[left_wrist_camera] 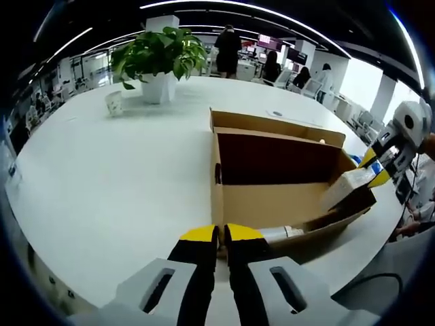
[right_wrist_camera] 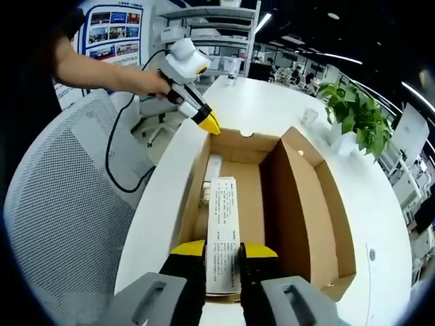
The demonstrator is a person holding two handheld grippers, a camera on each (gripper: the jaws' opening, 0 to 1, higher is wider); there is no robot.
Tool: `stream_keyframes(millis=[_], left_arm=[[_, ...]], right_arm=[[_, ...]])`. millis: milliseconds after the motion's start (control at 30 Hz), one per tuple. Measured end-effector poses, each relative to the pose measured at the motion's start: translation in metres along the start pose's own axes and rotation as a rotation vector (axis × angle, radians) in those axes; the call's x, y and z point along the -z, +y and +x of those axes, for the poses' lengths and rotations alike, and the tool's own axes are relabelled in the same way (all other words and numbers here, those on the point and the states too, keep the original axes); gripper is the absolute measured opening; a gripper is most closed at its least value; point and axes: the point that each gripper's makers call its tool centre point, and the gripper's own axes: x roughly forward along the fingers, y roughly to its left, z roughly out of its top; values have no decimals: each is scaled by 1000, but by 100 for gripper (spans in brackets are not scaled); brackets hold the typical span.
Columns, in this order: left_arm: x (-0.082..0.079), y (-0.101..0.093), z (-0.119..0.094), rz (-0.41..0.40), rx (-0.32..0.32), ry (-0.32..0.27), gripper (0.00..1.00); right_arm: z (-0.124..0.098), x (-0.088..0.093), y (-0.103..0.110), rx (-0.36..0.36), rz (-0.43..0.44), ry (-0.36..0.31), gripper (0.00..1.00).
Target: Operate the shoe box by opening the lid, removing the specified soft item, and placing it in the target area until the item is outside and the box remains undamaged.
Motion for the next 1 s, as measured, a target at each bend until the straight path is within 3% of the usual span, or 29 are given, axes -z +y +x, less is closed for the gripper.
stream_keyframes(millis=[533, 1000], left_arm=[[1, 1, 1, -2, -1, 2, 2], [1, 1, 1, 6, -7, 9, 2]], right_arm=[[-36, -16, -9, 13, -10, -36, 14], [-74, -1, -23, 58, 11, -49, 14]])
